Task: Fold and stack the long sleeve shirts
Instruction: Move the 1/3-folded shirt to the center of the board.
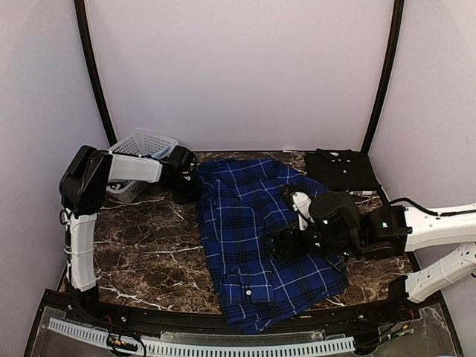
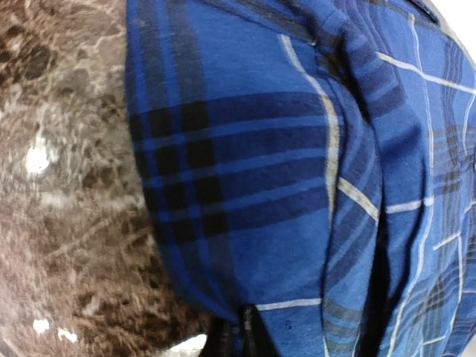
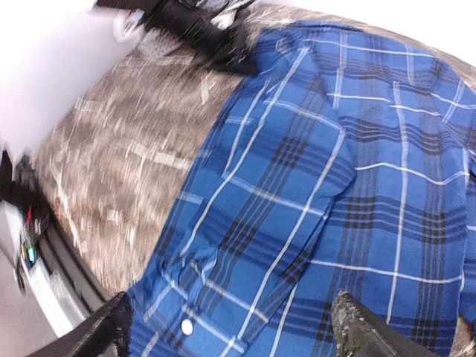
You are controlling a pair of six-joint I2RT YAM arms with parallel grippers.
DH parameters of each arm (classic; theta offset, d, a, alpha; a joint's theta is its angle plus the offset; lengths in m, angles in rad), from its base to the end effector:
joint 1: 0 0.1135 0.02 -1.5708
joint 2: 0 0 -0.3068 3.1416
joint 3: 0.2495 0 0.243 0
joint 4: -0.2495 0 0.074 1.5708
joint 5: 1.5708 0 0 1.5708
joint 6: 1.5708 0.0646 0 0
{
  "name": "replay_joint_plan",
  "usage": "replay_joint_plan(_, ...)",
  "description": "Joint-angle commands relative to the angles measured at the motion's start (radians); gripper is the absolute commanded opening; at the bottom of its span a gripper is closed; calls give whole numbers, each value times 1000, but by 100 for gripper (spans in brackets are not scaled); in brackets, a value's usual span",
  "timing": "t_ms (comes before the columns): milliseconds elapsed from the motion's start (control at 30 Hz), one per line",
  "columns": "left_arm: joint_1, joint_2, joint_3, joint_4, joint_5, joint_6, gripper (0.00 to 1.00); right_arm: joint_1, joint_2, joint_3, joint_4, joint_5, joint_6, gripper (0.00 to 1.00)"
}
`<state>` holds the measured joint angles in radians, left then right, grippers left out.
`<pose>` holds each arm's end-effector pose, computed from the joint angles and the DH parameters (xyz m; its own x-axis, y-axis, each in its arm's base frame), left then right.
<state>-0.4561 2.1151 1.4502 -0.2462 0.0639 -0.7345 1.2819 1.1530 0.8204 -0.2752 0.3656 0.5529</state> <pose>0.4346 -0.2178 0.1685 -0.8446 -0.3306 -0.4210 -0.1231 0.8854 -0.4482 0.0928 0.2311 0.2970 -0.5647 -0.1784 -0.8058 -0.6052 0.7533 0.2574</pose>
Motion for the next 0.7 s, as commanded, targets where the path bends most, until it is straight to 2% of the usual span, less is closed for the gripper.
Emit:
replay_joint_plan(0,32,71,92,-94,-29,0,1,-105,8,50,108,65,-33,98)
replay_joint_plan(167,67,197,308,-212,-99,100,0,-238,4,49,180,11,7,99)
replay_joint_plan(333,128,376,674,-371,-134,192,0,-316,9,41,200,-51,6,99)
replay_joint_plan(433,159,492,903,-448,-92,238,1,-346,21,35,172,-108,24,99)
replay_joint_plan(467,161,522,940,-465,-74,251,4,-354,26,30,162,-125,30,99)
replay_joint_plan(500,163,529,987,-466,-52,256,11,-356,32,26,150,-135,34,99)
replay_joint_plan(667,142,446,977,-416,49,283,38,-358,64,1,127,-193,51,99)
